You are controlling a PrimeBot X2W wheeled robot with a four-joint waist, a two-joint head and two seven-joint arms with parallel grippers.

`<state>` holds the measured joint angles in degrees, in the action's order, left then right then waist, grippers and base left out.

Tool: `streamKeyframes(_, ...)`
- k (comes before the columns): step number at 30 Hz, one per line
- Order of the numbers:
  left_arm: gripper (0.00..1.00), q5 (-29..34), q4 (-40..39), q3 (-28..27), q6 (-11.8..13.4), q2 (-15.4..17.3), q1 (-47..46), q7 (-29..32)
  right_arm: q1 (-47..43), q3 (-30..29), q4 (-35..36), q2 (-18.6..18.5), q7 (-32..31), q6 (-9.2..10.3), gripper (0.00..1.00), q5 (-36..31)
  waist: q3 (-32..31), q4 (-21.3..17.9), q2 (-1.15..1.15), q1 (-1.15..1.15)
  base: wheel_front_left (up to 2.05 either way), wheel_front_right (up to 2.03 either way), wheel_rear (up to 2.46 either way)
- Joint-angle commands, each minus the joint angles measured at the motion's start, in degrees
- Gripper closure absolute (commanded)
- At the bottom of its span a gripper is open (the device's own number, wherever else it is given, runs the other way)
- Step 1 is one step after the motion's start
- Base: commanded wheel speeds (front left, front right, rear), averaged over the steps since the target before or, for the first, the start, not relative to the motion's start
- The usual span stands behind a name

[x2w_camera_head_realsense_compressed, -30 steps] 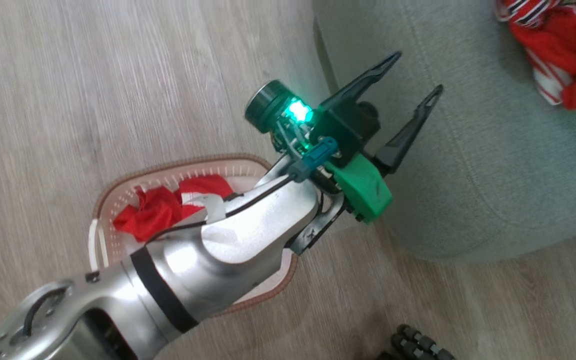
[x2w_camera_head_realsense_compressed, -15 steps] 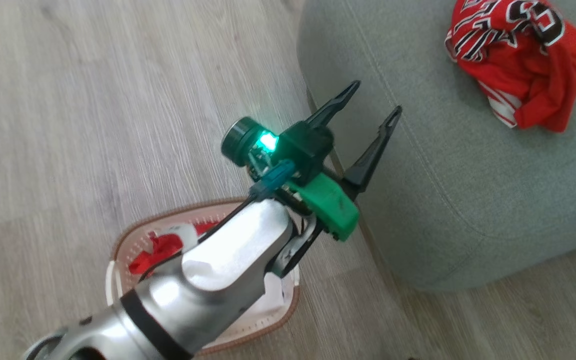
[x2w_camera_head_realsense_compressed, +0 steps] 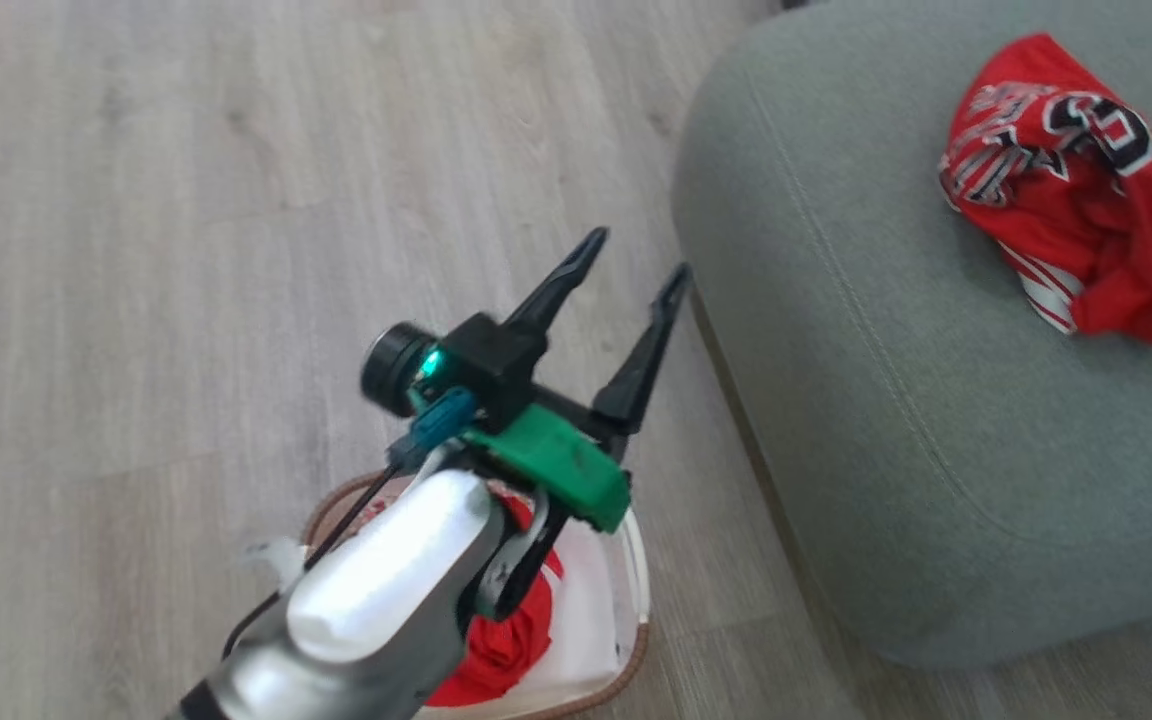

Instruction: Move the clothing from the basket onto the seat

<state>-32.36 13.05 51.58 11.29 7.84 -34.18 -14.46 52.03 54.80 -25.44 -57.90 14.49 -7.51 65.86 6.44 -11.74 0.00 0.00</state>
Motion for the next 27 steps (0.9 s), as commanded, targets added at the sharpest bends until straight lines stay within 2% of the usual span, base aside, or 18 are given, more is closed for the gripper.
streamKeyframes(1, 0.0, 0.7, -2.5, -2.8, 0.8, 1.3, -1.0, -0.5, -3.5, -3.2, 1.2, -1.0, 0.5, 0.02, 0.0, -1.2, -1.4, 1.7, 0.0, 0.0, 0.0, 0.0, 0.0)
streamKeyframes(8, 0.0, 0.4, -5.2, -6.2, 2.4, 4.0, 3.4, -0.5, -18.3, -20.4, 5.7, 5.3, 0.5, 0.02, 0.0, -9.0, -2.7, 4.8, 0.0, 0.0, 0.0, 0.0, 0.0)
streamKeyframes(17, 0.0, 0.8, -8.2, -11.7, 4.4, 6.6, 9.9, -0.5, -35.3, -39.1, 13.6, 17.3, 0.5, 0.02, 0.0, -21.7, -3.9, 8.0, 0.0, 0.0, 0.0, 0.0, 0.0)
streamKeyframes(23, 0.0, 1.6, -9.7, -15.7, 5.3, 7.5, 14.3, -0.5, -43.6, -46.7, 19.4, 25.7, 0.5, 0.02, 0.0, -28.5, -4.9, 9.6, 0.0, 0.0, 0.0, 0.0, 0.0)
streamKeyframes(27, 0.0, 2.4, -10.2, -18.7, 5.4, 7.6, 17.1, -0.5, -47.1, -47.3, 22.3, 29.4, 0.5, 0.02, 0.0, -30.6, -5.1, 10.4, 0.0, 0.0, 0.0, 0.0, 0.0)
